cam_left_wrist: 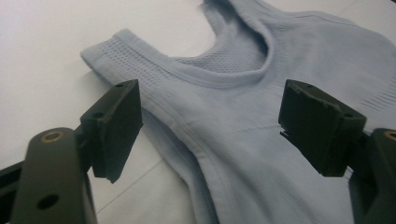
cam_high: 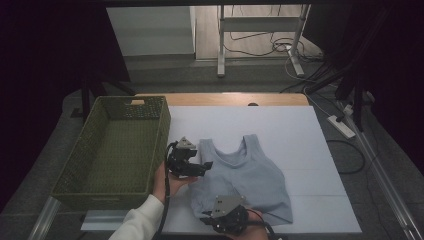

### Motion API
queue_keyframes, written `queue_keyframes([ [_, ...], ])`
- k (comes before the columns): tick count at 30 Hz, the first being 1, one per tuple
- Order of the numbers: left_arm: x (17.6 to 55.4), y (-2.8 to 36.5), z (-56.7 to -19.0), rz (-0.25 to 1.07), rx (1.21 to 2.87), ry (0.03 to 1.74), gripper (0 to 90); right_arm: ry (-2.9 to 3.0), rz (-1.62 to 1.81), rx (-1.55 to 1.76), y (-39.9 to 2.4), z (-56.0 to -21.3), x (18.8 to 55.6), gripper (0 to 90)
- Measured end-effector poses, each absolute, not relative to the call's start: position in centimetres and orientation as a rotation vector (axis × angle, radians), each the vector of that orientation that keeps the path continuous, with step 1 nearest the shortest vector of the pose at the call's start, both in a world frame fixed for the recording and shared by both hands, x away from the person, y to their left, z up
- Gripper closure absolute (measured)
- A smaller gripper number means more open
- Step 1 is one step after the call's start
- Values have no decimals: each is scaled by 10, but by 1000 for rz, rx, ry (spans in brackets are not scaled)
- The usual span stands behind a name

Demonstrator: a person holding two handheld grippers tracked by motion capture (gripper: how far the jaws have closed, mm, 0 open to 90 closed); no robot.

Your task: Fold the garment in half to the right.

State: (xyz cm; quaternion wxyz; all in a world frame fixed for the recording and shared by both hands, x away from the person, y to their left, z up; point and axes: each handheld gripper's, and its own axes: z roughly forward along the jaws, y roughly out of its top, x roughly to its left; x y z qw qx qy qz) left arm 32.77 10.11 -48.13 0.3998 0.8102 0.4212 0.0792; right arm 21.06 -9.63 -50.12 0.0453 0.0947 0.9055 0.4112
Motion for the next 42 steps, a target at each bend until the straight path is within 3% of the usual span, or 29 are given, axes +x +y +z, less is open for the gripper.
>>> queue_keyframes([
  [42,371,97,-520,223,2142,1208,265,2772,1257,286,-96,-503,210,809],
])
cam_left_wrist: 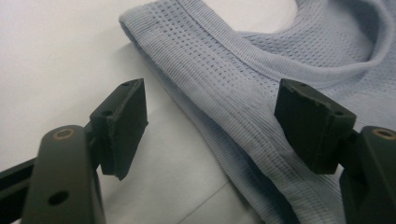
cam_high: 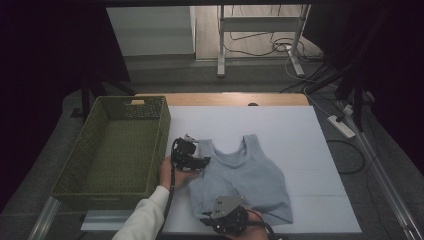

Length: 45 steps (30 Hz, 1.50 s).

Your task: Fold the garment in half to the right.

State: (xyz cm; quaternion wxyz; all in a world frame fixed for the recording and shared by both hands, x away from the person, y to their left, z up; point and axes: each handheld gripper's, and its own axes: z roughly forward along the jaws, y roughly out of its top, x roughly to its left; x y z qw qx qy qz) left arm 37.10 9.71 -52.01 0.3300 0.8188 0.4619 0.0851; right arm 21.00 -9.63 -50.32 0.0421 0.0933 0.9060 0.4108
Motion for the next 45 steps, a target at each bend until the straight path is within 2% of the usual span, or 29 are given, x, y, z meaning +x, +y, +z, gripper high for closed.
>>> queue_keyframes([
  [16,375,91,-531,227,2177,1205,252,2773,1254,283,-96,-503,210,809],
  [23,374,88,-532,218,2177,1187,286,2773,1245,281,-96,-504,210,809],
  [31,370,89,-532,182,2140,1184,407,2774,1246,280,-96,-504,210,809],
  [37,365,88,-534,201,2134,1162,523,2776,1244,282,-95,-504,209,809],
  [45,362,85,-535,149,2115,1140,716,2775,1235,272,-95,-504,209,809],
])
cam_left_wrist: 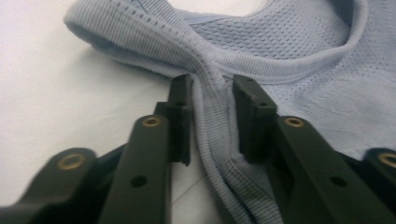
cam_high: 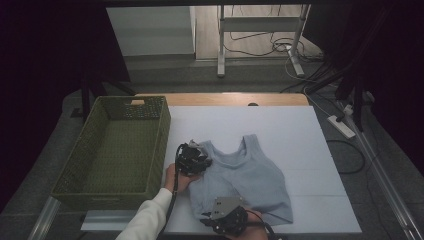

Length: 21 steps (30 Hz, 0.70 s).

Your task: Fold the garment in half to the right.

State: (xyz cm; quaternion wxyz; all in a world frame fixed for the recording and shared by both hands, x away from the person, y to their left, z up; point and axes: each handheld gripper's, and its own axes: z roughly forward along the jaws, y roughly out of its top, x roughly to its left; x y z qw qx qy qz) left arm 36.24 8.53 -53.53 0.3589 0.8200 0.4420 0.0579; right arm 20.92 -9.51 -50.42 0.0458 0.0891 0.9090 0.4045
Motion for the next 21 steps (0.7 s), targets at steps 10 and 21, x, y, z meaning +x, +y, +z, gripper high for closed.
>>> queue_keyframes([
  [10,364,88,-536,120,2101,1128,806,2761,1245,281,-97,-502,210,811],
  [21,364,93,-528,122,2059,1124,814,2719,1279,290,-102,-496,210,815],
])
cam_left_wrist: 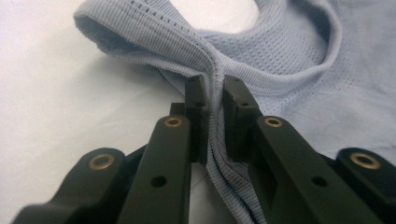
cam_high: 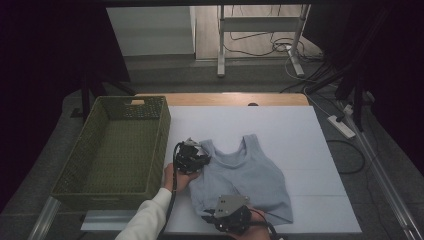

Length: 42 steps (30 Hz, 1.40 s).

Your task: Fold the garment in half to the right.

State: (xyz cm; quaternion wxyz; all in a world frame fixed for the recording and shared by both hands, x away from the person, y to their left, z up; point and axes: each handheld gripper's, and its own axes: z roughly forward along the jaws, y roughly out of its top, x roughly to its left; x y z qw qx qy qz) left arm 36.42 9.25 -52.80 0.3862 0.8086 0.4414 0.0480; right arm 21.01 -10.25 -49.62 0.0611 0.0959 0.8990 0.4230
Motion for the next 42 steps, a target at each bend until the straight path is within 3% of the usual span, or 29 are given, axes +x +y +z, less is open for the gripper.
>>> queue_keyframes([
  [42,356,103,-493,161,1952,1115,828,2615,1407,286,-111,-482,207,816],
])
